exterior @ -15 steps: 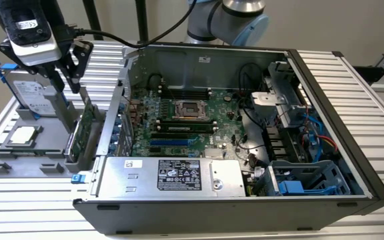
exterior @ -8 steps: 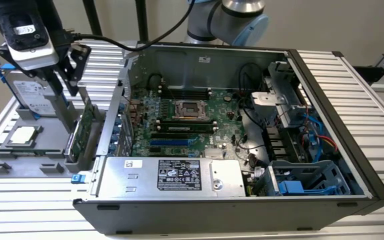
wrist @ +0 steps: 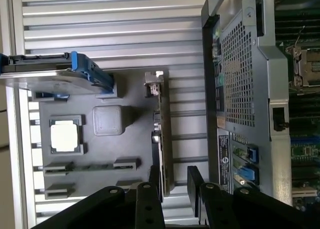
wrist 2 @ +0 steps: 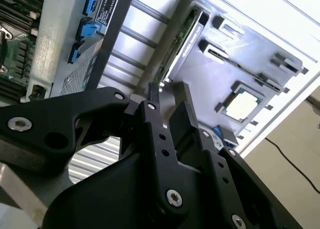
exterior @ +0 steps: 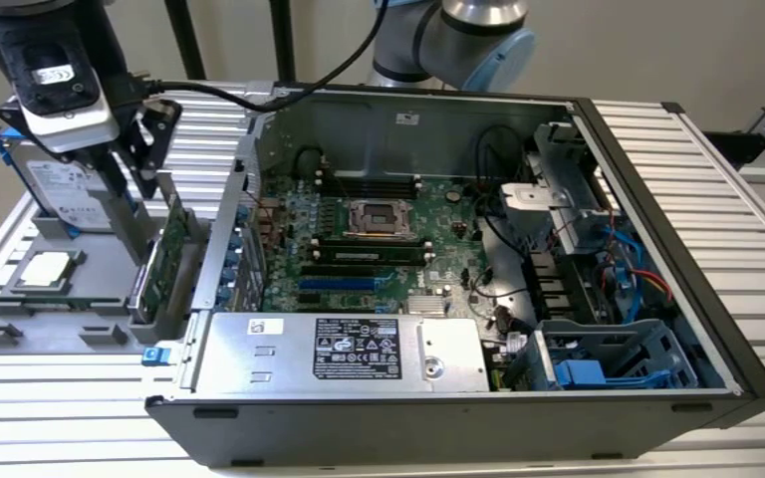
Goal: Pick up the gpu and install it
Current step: 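Pick up the gpu and move the gpu toward the slot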
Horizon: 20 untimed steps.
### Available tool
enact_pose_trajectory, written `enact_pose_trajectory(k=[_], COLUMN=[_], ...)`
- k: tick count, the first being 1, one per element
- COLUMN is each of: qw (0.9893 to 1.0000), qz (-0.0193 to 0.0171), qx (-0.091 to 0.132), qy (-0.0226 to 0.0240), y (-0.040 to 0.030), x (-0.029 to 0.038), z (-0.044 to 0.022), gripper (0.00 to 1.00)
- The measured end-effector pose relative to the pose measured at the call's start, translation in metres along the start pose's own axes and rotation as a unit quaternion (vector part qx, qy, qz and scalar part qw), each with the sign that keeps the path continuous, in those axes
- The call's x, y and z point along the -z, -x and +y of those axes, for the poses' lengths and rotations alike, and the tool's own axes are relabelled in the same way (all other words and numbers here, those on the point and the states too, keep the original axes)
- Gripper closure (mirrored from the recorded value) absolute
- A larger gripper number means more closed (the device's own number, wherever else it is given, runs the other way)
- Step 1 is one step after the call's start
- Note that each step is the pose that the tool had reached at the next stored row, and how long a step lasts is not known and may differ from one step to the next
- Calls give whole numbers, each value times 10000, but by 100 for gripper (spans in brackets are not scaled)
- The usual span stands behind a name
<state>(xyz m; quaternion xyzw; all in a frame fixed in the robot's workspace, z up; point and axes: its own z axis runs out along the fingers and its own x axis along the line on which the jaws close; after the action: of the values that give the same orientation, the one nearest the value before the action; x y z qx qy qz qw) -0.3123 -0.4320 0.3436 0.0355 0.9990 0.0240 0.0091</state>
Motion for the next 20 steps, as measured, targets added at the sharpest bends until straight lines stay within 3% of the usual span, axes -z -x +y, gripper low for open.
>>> enact_pose_trajectory(k=[20], qw=[10000], qz=[0], qx=[0], qy=[0], y=[-7], x=[-180], z=[-15], gripper=[100])
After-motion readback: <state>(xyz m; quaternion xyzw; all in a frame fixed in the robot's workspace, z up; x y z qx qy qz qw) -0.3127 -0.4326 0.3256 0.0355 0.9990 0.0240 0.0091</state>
